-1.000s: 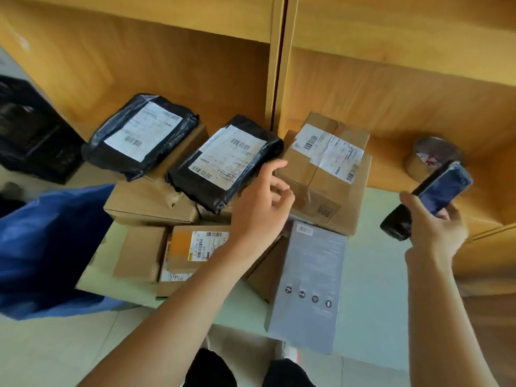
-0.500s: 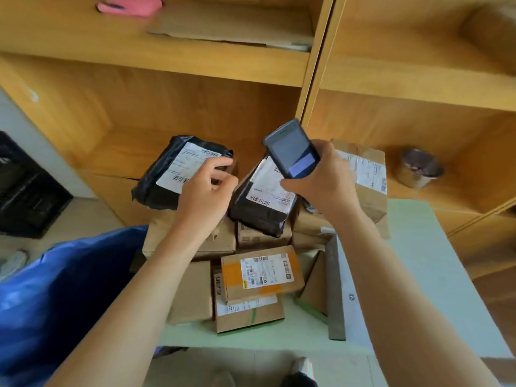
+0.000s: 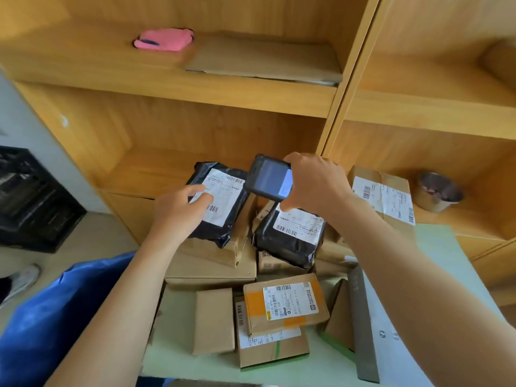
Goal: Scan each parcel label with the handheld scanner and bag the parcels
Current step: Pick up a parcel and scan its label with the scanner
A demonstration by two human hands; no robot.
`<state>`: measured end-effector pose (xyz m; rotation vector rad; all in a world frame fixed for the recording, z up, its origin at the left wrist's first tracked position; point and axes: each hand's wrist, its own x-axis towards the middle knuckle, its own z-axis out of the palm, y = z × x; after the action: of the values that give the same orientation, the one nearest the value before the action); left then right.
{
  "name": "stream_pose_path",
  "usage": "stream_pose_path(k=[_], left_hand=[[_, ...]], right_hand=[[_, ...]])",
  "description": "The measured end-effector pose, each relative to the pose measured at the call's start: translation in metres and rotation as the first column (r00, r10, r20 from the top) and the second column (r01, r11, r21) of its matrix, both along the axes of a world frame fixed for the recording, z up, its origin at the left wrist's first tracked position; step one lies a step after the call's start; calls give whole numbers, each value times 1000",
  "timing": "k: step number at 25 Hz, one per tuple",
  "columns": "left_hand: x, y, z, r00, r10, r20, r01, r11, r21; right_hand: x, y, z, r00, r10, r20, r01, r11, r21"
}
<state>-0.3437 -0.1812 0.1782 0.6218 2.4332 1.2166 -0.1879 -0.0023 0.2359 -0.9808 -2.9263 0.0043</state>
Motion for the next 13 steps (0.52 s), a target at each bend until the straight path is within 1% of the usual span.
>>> stream_pose_path(k=[2,4,7,9,13], left_hand=[[-16,1,-1,999,0,43,3,998,-68],[-31,4,-7,999,-3,49,9,991,-130],[-49,4,-25,997,-17,71,28,987,-157],[-60,3,-37,996,-23,86,36,988,-153],[-83,5,-57,991,-33,130,59,978,-202]], right_hand=[[-13,3,0,996,36,82,-39,999,29],[-28,5,0,982,72,177,-77,997,21],[-46,5,-3,941,118,317,-120,993,-14],[-55,0,-5,918,135,374,-133,991,-30],[-66,-20,-7,880,143,453,-128,990,-63]])
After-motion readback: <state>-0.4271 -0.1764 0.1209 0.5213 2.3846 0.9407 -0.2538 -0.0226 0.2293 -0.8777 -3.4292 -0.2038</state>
